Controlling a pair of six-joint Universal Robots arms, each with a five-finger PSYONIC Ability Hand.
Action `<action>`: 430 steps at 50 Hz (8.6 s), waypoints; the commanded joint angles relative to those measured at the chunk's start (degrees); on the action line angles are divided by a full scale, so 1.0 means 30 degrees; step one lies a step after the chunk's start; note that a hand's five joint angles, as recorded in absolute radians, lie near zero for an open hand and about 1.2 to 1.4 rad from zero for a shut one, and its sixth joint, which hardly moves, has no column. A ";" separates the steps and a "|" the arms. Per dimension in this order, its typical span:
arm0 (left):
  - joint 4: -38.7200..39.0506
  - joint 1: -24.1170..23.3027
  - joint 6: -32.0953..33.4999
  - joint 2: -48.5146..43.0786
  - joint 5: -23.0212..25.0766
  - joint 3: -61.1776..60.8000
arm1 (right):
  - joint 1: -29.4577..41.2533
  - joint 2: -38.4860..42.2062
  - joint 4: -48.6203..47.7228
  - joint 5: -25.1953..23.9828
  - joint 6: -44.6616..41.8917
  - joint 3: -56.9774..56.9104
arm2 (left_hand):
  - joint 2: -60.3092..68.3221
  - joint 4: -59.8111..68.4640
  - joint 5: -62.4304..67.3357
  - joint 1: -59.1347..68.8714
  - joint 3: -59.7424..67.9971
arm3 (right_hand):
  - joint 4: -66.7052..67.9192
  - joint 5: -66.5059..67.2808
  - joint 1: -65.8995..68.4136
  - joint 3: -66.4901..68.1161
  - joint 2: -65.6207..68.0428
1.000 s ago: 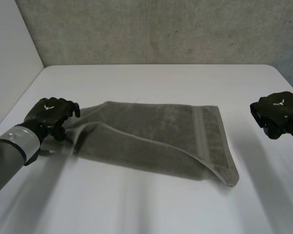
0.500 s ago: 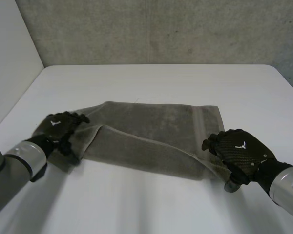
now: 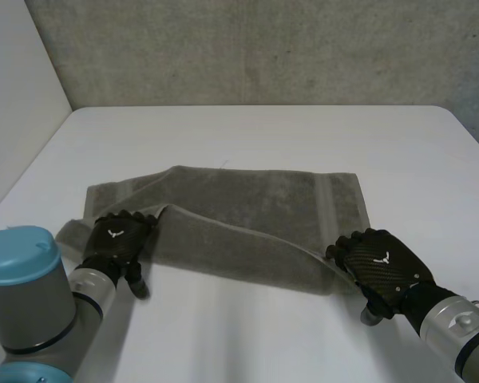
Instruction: Fold the towel.
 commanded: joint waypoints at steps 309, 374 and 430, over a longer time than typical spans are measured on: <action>-0.9528 0.4432 -0.2450 -1.1210 0.4512 2.1804 | 0.0278 1.6402 0.7009 0.5663 0.3163 -2.4693 | -0.1181 -0.1367 -0.3981 -0.1458 -0.1028 | -0.2543 -0.2599 -0.2943 -0.2917 -0.3578; 0.0902 0.4870 -0.2274 0.0864 0.4863 0.2904 | -0.4578 0.6935 0.1882 0.7156 -0.5441 -1.1502 | -0.1067 -0.1254 -0.3868 -0.1345 -0.0915 | 1.9722 1.9667 1.9322 1.9348 1.8688; 0.0960 0.4636 -0.2275 0.1070 0.4863 0.2552 | 0.5855 0.4713 0.3990 0.4848 0.2074 -1.3096 | -0.1180 -0.1366 -0.3980 -0.1457 -0.1027 | -0.3611 -0.3667 -0.4011 -0.3985 -0.4646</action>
